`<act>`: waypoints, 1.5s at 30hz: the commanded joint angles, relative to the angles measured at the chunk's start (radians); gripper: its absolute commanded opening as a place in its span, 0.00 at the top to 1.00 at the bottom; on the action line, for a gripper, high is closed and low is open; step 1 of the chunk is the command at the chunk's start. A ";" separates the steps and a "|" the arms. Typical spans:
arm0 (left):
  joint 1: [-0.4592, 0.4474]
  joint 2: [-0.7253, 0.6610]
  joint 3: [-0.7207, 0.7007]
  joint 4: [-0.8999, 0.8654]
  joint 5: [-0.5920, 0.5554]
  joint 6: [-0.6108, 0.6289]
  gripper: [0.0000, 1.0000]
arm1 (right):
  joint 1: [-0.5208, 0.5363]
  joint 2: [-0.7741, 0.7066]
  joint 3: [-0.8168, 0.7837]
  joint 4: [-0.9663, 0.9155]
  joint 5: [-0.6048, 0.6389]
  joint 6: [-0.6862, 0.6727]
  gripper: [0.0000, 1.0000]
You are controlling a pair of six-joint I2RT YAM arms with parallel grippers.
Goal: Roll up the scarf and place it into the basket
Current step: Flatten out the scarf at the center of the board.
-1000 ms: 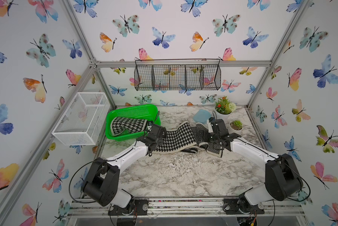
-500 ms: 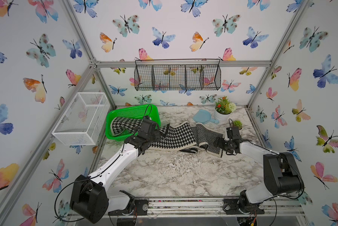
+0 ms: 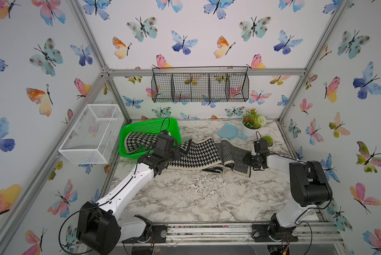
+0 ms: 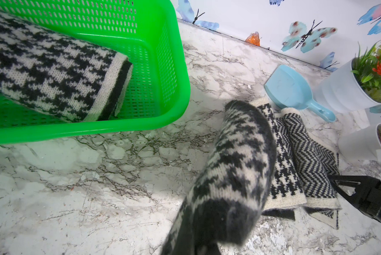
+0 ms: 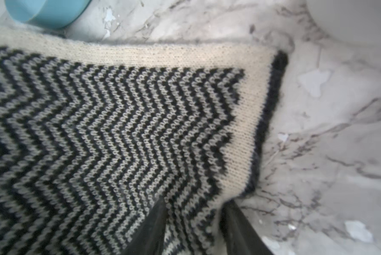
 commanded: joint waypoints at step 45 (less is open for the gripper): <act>0.035 -0.551 0.096 -0.356 0.060 -0.242 1.00 | -0.560 -0.553 0.964 -0.618 -0.327 0.067 0.99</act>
